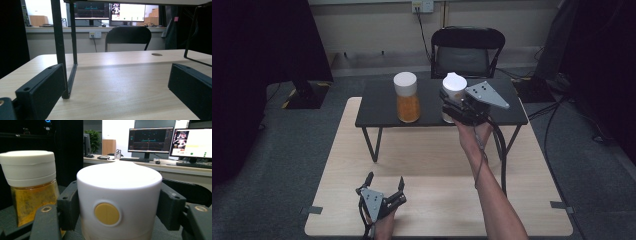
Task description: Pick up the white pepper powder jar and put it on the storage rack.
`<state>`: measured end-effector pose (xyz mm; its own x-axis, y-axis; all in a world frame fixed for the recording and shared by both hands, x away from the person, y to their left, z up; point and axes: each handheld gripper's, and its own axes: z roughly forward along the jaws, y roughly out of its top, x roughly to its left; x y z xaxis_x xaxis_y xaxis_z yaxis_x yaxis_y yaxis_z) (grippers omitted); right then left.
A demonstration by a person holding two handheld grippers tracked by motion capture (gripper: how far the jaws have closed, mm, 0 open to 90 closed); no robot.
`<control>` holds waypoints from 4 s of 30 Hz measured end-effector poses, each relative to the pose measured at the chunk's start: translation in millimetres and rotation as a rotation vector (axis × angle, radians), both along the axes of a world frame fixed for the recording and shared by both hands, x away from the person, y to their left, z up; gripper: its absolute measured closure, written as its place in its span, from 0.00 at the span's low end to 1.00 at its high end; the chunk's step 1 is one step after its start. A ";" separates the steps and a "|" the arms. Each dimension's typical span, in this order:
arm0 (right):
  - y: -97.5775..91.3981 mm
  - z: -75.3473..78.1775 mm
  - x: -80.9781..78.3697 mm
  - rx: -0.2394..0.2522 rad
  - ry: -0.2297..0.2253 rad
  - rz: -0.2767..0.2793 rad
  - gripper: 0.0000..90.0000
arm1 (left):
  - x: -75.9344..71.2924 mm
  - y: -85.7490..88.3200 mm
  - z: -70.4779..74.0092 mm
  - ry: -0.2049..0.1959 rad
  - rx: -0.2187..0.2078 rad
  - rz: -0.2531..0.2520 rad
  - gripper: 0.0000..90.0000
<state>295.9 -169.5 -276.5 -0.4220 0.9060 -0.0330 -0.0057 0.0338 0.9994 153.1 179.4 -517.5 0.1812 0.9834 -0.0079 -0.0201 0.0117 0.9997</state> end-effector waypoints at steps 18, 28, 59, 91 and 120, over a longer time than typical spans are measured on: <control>-3.8 2.4 3.8 0.004 0.017 0.014 0.33 | 0.0 0.0 0.0 0.000 0.000 0.000 0.01; -4.5 0.6 4.9 0.025 0.019 0.018 0.27 | 0.0 0.0 0.0 0.000 0.000 0.000 0.01; -9.9 -24.5 -13.2 0.066 -0.034 0.024 0.00 | 0.0 0.0 0.0 0.000 0.000 0.000 0.01; -22.3 -51.9 -51.3 0.031 -0.081 -0.009 0.00 | 0.0 0.0 0.0 0.000 0.000 0.000 0.00; -38.4 -102.7 -97.6 0.050 -0.077 -0.062 0.00 | 0.0 0.0 0.0 0.000 0.000 0.000 0.00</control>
